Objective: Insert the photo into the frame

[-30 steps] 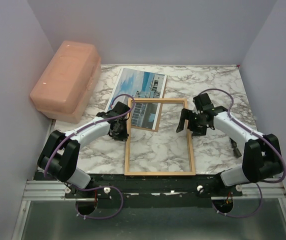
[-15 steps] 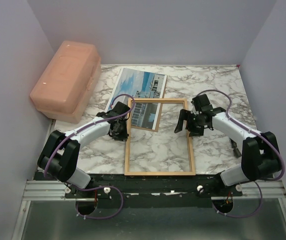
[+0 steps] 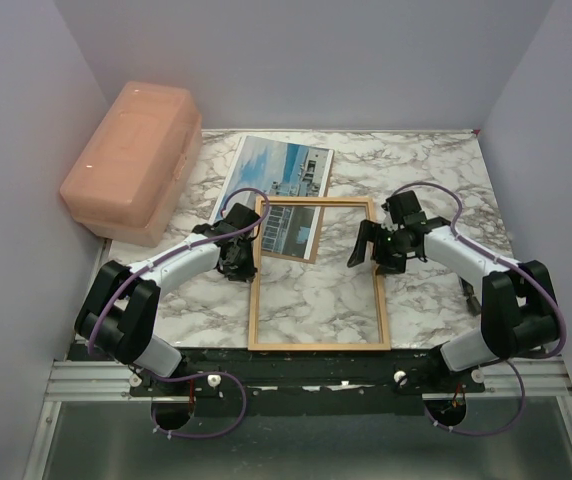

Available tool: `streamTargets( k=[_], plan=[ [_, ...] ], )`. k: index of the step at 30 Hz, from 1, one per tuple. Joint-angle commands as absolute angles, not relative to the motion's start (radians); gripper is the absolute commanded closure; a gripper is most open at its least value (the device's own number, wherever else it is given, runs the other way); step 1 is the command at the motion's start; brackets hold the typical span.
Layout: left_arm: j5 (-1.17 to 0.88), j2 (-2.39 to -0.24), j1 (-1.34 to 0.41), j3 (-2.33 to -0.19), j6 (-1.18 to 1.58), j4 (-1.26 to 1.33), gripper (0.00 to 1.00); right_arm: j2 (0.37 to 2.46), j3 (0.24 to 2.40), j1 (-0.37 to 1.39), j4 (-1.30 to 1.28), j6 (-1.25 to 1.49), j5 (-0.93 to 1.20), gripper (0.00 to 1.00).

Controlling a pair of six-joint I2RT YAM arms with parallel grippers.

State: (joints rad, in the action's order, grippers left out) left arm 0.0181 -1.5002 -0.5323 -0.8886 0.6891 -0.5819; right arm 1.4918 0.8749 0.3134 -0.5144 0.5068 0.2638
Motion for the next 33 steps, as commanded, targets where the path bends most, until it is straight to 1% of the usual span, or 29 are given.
streamTargets(
  k=[1, 6, 13, 20, 23, 26, 27, 31, 33],
  plan=[
    [0.04, -1.522, -0.537, -0.862, 0.689, -0.58, 0.8, 1.538, 0.822, 0.319, -0.4, 0.537, 0.438, 0.11],
    [0.04, -1.523, -0.537, -0.864, 0.687, -0.583, 0.8, 1.519, 0.818, 0.319, -0.359, 0.569, 0.526, 0.11],
    [0.04, -1.524, -0.537, -0.866, 0.685, -0.584, 0.8, 1.445, 0.833, 0.319, -0.356, 0.597, 0.541, 0.11],
    [0.04, -1.524, -0.537, -0.865, 0.685, -0.584, 0.8, 1.421, 0.828, 0.318, -0.33, 0.62, 0.574, 0.12],
    [0.041, -1.524, -0.537, -0.867, 0.686, -0.586, 0.81, 1.418, 0.823, 0.319, -0.336, 0.617, 0.53, 0.12],
    [0.06, -1.52, -0.538, -0.879, 0.689, -0.604, 0.9, 1.419, 0.826, 0.317, -0.373, 0.599, 0.443, 0.11],
    [0.074, -1.519, -0.545, -0.888, 0.691, -0.619, 0.91, 1.418, 0.828, 0.318, -0.389, 0.593, 0.418, 0.11],
    [0.17, -1.531, -0.603, -0.944, 0.71, -0.703, 0.91, 1.396, 0.817, 0.301, -0.429, 0.571, 0.323, 0.09],
    [0.215, -1.545, -0.636, -0.977, 0.723, -0.742, 0.88, 1.385, 0.812, 0.281, -0.449, 0.559, 0.298, 0.08]
  ],
)
